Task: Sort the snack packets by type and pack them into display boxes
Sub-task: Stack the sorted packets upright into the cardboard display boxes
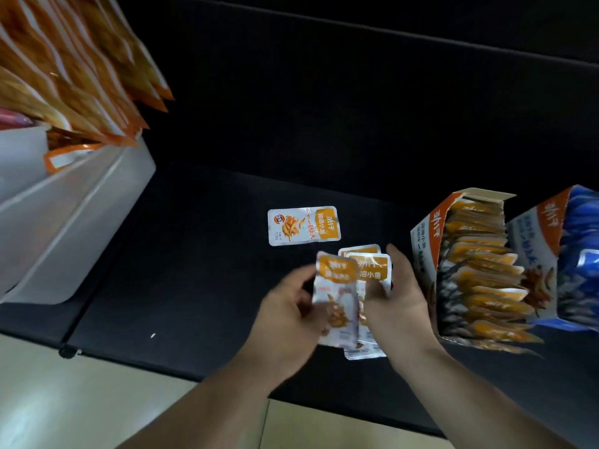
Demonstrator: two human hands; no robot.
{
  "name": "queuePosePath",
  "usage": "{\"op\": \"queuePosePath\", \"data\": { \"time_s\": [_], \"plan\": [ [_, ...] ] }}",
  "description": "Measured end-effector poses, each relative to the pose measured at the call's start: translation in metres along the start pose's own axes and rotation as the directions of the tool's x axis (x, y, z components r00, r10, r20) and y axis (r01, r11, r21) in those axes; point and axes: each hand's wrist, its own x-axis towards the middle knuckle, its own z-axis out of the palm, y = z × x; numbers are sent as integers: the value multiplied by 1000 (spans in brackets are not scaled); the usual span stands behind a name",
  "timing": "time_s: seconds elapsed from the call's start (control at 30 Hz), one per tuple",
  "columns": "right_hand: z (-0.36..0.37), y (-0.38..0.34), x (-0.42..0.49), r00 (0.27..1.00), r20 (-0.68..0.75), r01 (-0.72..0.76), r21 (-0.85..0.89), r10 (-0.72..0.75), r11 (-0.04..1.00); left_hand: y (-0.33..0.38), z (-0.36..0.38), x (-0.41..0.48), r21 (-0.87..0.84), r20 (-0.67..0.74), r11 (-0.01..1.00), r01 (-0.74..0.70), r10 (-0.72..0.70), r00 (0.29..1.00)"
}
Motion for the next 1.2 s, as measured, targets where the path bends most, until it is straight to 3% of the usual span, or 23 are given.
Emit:
{"op": "queuePosePath", "data": {
  "time_s": [0.1,0.17,0.27,0.33,0.47,0.57,0.7,0.87,0.9,1.0,1.13,1.17,1.2],
  "plan": [
    [9,1,2,999,24,-37,42,36,998,-7,15,1,186,-27,978,-88,95,995],
    [13,3,1,997,72,-28,3,28,1000,-7,17,9,388,66,896,-215,205,976],
    [7,3,3,998,56,-22,-30,23,999,0,-2,33,776,186,538,-330,305,934],
    [2,3,5,999,35,-7,-56,9,998,11,-21,58,895,132,361,-264,351,927],
    [2,0,1,1000,25,-16,-63,17,998,18,-42,86,958,141,233,-169,130,981],
    [-1,-1,-1,999,28,28,-127,-24,992,-4,-38,57,985,95,127,-120,188,978],
    [-4,1,-10,989,58,145,-282,-134,948,-40,-36,10,973,91,164,-160,364,927],
    [-4,3,-15,979,118,194,-320,-165,927,-37,-46,6,817,-32,552,-166,332,943],
    [-5,2,-14,979,126,194,-316,-162,929,-32,-48,10,798,-3,573,-187,313,950],
    [-8,1,-14,979,136,185,-310,-149,933,-12,-51,24,823,173,507,-255,204,964],
    [-9,1,-14,981,132,177,-322,-141,930,5,-57,26,906,49,416,-84,93,994],
    [-9,2,-14,982,130,175,-316,-140,932,4,-59,21,886,3,461,-48,97,995],
    [-9,2,-13,983,126,169,-305,-137,937,0,-60,16,815,-37,580,-20,85,996]
  ]
}}
